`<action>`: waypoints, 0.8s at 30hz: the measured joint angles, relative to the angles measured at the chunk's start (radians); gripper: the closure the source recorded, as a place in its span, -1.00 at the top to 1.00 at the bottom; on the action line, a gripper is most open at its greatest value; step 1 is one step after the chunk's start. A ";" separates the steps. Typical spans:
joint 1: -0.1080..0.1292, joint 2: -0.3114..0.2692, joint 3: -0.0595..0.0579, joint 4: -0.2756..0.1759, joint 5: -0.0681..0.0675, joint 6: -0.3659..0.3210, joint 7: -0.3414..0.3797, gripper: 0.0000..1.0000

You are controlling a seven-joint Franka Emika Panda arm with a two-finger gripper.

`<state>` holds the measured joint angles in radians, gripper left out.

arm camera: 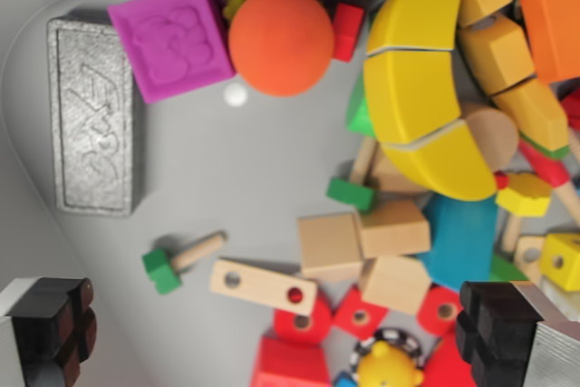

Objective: Pick an object from the bin

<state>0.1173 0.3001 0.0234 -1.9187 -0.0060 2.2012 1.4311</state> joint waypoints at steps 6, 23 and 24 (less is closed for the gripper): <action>0.017 0.031 0.000 0.013 0.000 0.018 0.092 1.00; 0.069 0.128 -0.007 0.065 0.001 0.067 0.365 1.00; 0.073 0.135 -0.007 0.069 0.001 0.070 0.383 1.00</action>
<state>0.1902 0.4346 0.0163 -1.8495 -0.0051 2.2714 1.8139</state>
